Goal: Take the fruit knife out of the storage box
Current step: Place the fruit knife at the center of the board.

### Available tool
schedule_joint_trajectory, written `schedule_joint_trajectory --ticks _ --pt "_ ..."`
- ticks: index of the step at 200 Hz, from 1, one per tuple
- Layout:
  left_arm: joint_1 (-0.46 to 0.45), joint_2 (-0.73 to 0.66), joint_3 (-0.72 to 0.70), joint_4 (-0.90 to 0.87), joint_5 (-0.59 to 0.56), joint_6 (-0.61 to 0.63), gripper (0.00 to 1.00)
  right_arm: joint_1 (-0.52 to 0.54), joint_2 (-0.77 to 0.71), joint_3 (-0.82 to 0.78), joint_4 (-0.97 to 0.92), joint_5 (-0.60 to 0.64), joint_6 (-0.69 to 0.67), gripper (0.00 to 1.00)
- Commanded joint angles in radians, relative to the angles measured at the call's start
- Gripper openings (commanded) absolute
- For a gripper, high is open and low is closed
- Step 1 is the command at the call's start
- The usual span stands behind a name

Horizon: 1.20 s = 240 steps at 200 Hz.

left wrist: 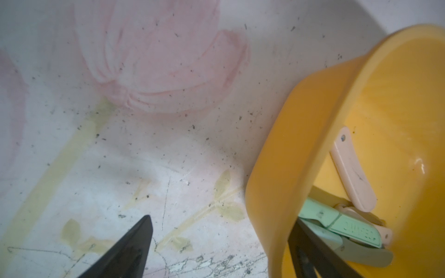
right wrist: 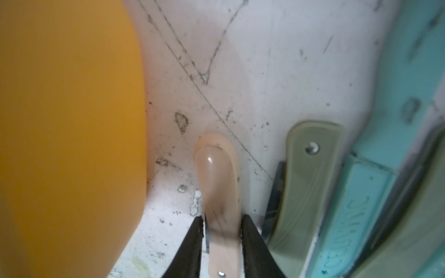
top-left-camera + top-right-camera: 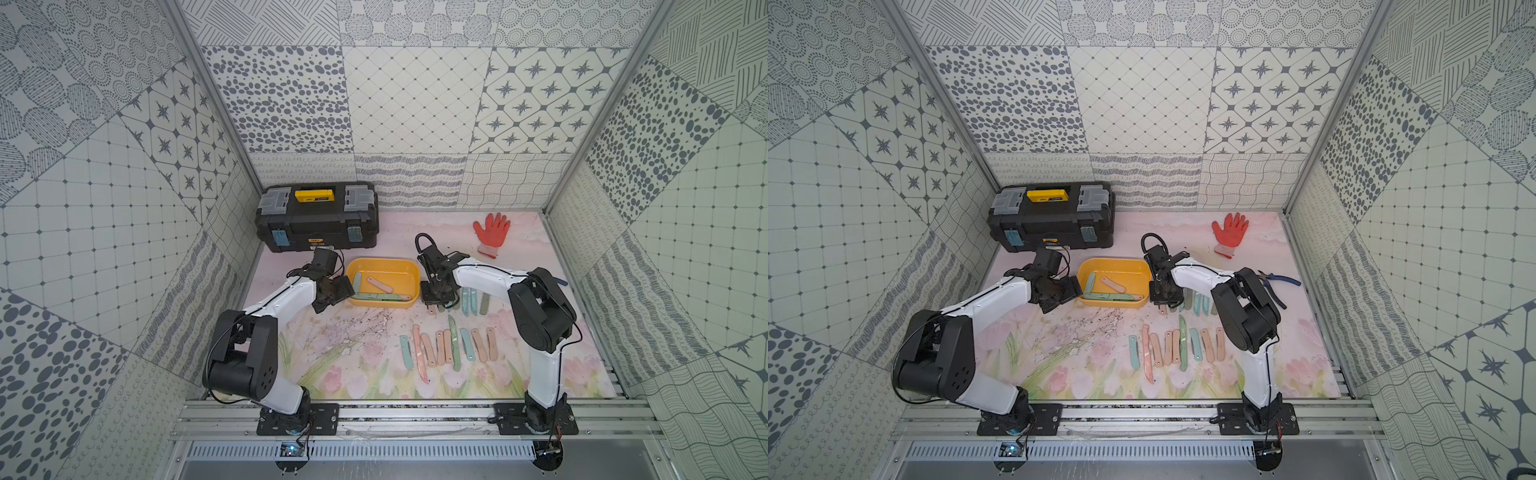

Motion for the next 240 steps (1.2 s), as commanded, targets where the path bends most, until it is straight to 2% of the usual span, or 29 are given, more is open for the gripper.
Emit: schedule_joint_trajectory --ticks 1,24,57,109,125,150,198,240 --pt "0.004 0.002 0.01 -0.013 0.007 0.009 0.86 -0.005 0.006 0.018 0.013 0.002 0.015 0.31" --pt "0.003 0.002 0.011 -0.013 0.006 0.01 0.86 -0.005 -0.01 0.016 0.01 0.002 0.016 0.31" --pt "0.004 0.0 0.009 -0.013 0.003 0.009 0.86 -0.005 -0.062 0.024 -0.001 0.01 0.013 0.37" --pt "0.004 -0.002 0.012 -0.015 0.003 0.009 0.86 -0.006 -0.155 0.091 -0.074 0.033 -0.006 0.41" --pt "0.003 -0.001 0.01 -0.014 0.003 0.009 0.86 -0.005 -0.189 0.119 -0.078 0.052 -0.037 0.41" --pt "0.003 0.006 0.016 -0.012 0.008 0.008 0.86 0.005 -0.216 0.163 -0.02 0.02 -0.162 0.42" --pt "0.003 0.008 0.02 -0.013 0.009 0.009 0.86 0.041 -0.116 0.337 -0.018 -0.038 -0.335 0.43" --pt "0.004 0.012 0.018 -0.012 0.017 0.009 0.86 0.082 0.07 0.542 -0.076 -0.096 -0.495 0.47"
